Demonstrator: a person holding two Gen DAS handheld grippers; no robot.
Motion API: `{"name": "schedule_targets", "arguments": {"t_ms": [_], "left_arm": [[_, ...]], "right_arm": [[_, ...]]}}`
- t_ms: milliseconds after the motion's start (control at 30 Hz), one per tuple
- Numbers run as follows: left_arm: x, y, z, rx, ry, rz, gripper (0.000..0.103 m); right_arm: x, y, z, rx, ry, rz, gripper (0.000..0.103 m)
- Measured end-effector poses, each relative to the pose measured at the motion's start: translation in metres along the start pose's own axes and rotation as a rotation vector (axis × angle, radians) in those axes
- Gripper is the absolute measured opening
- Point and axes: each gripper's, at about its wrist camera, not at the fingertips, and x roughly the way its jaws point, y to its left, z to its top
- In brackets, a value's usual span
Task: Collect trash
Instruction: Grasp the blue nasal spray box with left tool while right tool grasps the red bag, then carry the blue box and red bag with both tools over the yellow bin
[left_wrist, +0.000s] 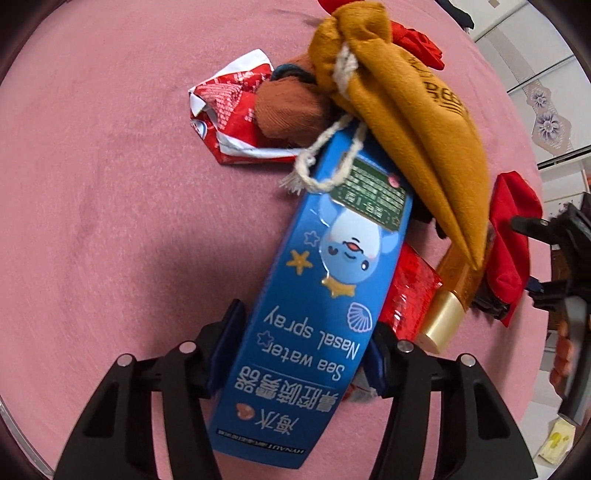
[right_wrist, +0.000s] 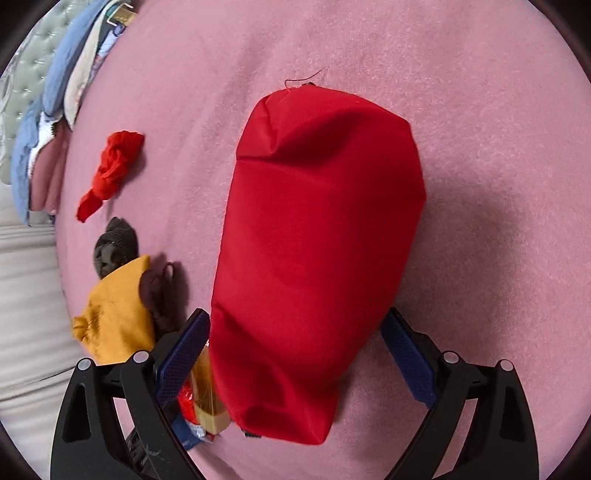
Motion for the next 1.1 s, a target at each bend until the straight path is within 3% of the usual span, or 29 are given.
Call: {"name": "schedule_targets", "arguments": {"t_ms": [33, 133, 200, 267, 400, 600, 833, 1100], "left_arm": [[-0.001, -0.001, -0.006, -0.004, 0.001, -0.006, 0.055], [-0.003, -0.004, -0.018, -0.023, 0.007, -0.028, 0.053], [-0.006, -0.005, -0.026, -0.044, 0.007, -0.039, 0.053], [-0.006, -0.003, -0.031, -0.072, 0.003, -0.054, 0.052], [-0.013, 0.006, -0.054, -0.146, -0.002, -0.091, 0.052], [-0.027, -0.004, -0.100, -0.240, -0.027, -0.150, 0.052], [-0.042, -0.040, -0.128, -0.233, -0.020, -0.204, 0.052], [-0.056, -0.096, -0.160, -0.150, 0.005, -0.239, 0.052]], "right_arm": [[0.000, 0.002, -0.001, -0.013, -0.005, -0.016, 0.089], [-0.003, 0.010, -0.009, -0.090, -0.045, -0.112, 0.061], [-0.007, 0.010, -0.015, -0.147, -0.064, -0.111, 0.024], [-0.011, 0.005, -0.020, -0.170, -0.055, -0.055, 0.009], [-0.022, -0.006, -0.032, -0.184, -0.052, -0.011, 0.004], [-0.050, -0.027, -0.062, -0.221, -0.031, 0.035, 0.003], [-0.077, -0.047, -0.108, -0.275, 0.011, 0.077, 0.003], [-0.121, -0.084, -0.153, -0.297, -0.002, 0.114, 0.003]]}}
